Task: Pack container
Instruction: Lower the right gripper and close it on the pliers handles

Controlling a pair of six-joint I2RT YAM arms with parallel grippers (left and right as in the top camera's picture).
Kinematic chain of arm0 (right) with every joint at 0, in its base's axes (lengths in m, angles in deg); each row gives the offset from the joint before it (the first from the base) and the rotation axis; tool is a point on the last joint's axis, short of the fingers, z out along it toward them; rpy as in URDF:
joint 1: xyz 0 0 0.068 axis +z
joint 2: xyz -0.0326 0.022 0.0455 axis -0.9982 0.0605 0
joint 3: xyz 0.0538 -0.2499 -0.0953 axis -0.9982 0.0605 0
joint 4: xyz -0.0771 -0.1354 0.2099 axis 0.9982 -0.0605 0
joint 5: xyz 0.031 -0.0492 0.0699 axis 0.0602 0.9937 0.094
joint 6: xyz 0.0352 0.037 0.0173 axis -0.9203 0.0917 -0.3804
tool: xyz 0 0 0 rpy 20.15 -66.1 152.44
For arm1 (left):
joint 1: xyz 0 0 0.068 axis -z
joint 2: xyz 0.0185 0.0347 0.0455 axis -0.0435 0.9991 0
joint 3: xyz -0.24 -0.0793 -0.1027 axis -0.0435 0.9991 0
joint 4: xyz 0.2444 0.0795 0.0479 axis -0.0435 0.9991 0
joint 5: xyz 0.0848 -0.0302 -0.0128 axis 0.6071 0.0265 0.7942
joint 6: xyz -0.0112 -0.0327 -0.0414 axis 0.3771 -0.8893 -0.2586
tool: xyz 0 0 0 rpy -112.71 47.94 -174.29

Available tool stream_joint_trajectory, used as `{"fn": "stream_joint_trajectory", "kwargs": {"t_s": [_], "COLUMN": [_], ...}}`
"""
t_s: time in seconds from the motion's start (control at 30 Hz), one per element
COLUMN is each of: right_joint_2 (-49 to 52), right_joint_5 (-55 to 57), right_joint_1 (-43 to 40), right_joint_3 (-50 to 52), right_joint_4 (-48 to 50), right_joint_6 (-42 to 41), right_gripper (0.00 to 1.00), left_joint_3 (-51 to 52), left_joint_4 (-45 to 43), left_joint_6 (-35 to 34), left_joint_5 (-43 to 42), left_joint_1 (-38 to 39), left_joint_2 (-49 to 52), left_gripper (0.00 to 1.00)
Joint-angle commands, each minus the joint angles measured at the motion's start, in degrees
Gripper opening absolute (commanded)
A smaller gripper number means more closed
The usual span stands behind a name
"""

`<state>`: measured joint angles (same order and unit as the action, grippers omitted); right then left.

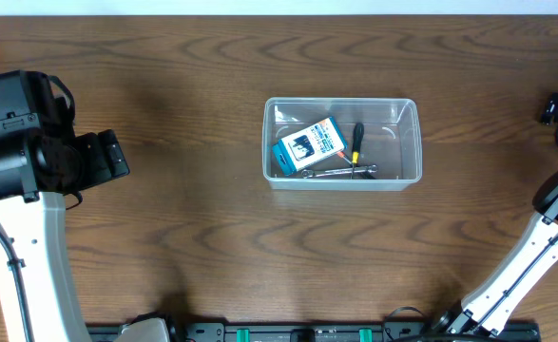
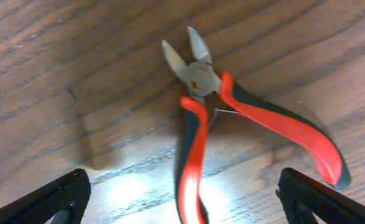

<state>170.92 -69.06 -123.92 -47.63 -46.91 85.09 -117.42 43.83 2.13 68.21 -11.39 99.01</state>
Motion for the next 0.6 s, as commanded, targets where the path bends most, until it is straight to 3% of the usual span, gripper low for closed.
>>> {"fn": "stream_joint_trajectory", "kwargs": {"t_s": [0.0,0.57], "right_joint_2": [0.4,0.4], "right_joint_5": [0.0,0.0], "right_joint_1": [-0.6,-0.6], "right_joint_3": [0.5,1.2], "right_joint_4": [0.2,0.1], "right_joint_6": [-0.8,-0.8], "right_gripper": [0.99,0.99], "left_joint_3": [-0.6,-0.6], "left_joint_4": [0.2,0.2], "left_joint_6": [0.3,0.3], "left_joint_5": [0.1,0.1], "left_joint_1": [-0.3,-0.3], "left_joint_2": [-0.1,-0.1], "left_gripper": [0.98,0.98]}}
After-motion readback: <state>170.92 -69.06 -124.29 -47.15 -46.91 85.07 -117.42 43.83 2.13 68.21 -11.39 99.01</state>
